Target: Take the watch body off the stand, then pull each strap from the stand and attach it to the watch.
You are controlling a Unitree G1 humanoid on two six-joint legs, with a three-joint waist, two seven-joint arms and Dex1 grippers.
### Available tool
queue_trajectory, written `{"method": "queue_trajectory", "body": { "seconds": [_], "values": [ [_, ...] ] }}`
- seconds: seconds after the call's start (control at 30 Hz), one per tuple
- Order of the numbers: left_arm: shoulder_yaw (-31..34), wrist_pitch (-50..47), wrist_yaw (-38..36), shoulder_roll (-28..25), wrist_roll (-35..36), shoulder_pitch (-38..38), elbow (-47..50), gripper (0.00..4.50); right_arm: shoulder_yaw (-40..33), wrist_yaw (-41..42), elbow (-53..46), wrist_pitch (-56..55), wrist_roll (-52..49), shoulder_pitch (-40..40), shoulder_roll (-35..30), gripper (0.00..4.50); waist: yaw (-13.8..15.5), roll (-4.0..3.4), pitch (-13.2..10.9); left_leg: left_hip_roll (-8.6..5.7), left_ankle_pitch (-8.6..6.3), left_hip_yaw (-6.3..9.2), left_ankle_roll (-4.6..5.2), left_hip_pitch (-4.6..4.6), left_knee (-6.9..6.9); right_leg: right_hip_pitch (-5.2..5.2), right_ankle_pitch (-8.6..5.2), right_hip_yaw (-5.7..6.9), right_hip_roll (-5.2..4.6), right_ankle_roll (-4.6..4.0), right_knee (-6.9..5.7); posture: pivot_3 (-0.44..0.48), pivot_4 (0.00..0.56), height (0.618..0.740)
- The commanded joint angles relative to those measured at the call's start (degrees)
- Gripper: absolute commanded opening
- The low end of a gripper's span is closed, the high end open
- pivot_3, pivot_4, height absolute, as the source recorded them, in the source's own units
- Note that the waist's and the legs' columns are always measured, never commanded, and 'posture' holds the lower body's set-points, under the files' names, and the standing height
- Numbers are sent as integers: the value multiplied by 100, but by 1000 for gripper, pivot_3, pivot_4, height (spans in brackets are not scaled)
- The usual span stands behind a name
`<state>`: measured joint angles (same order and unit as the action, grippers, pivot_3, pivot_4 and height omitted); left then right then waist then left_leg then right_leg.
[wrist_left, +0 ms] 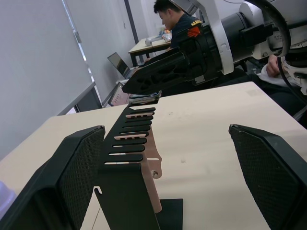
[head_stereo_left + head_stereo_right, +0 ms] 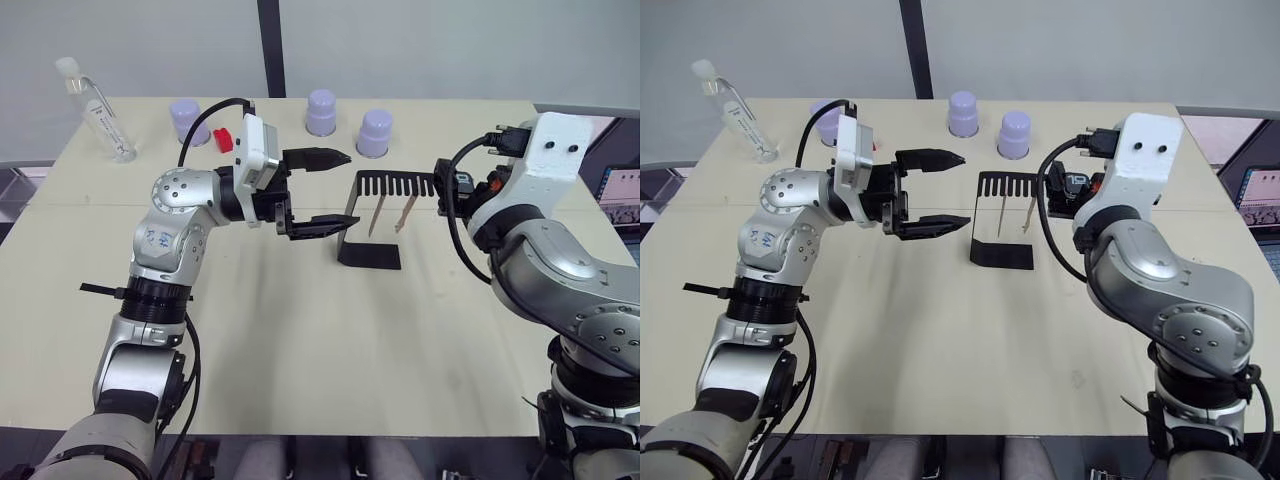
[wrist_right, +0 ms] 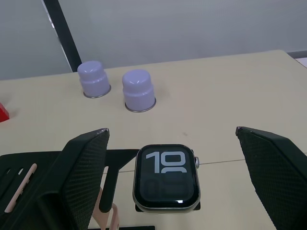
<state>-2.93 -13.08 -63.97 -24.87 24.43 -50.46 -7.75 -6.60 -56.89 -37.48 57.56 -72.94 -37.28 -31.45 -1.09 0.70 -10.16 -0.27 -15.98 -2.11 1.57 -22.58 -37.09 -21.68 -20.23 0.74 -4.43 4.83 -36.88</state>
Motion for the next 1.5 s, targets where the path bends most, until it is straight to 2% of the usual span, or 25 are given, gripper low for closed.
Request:
{"method": "queue_trajectory", "body": {
  "seconds": [0.03, 0.13, 0.23, 0.27, 0.97, 1.17, 1.33, 1.5],
  "values": [
    [57, 49, 12, 0, 2, -145, 74, 4480, -58, -23, -56, 2, 110, -113, 44, 4500, -30, 0, 0, 0, 0, 0, 0, -1, 0, 0, 0, 0, 0, 0, 0, 0, 150, 739],
    [61, 16, 54, -4, 3, -151, 130, 4480, -59, 47, -46, 33, 141, -101, 54, 4500, -42, 0, 0, 0, -1, 1, 1, -3, 1, 0, 0, 2, 0, 0, 0, 0, 150, 739],
    [76, -13, 70, -24, 13, -158, 159, 4500, -63, 98, -35, 45, 192, -75, 71, 3619, -43, 0, 0, 0, -1, 2, 1, -4, 3, -1, 0, 2, 0, 1, 0, 0, 150, 739],
    [80, -13, 71, -32, 13, -158, 159, 4500, -59, 108, -35, 51, 206, -63, 79, 3161, -43, 0, 0, 0, -1, 2, 1, -4, 3, -1, 0, 2, 0, 1, 0, 0, 150, 739],
    [76, -27, 163, -25, 7, -176, 219, 4500, -125, 374, -51, 161, 378, 149, 308, 3161, -47, -1, -1, 0, -2, 3, 3, -15, 6, -12, 1, 4, -1, 1, 3, 0, 150, 739],
    [81, -39, 177, -23, 17, -188, 225, 4500, -116, 472, -48, 164, 465, 149, 303, 3161, -48, -1, 0, -1, 10, 0, 1, -78, -1, -79, 3, 0, -1, 5, -19, 0, 150, 739],
    [85, -40, 189, -20, 18, -200, 214, 4500, -126, 564, -49, 169, 521, 137, 317, 1580, -45, -1, -1, -1, 10, -1, 2, -79, 1, -80, 3, 0, -1, 4, -18, 0, 150, 739],
    [83, -38, 179, -39, 25, -175, 213, 4500, -93, 748, -125, 264, 634, 30, 223, 1585, -44, -1, 0, -1, 10, -1, 3, -79, -1, -79, 3, 0, -1, 5, -18, 0, 150, 739]
  ]
}}
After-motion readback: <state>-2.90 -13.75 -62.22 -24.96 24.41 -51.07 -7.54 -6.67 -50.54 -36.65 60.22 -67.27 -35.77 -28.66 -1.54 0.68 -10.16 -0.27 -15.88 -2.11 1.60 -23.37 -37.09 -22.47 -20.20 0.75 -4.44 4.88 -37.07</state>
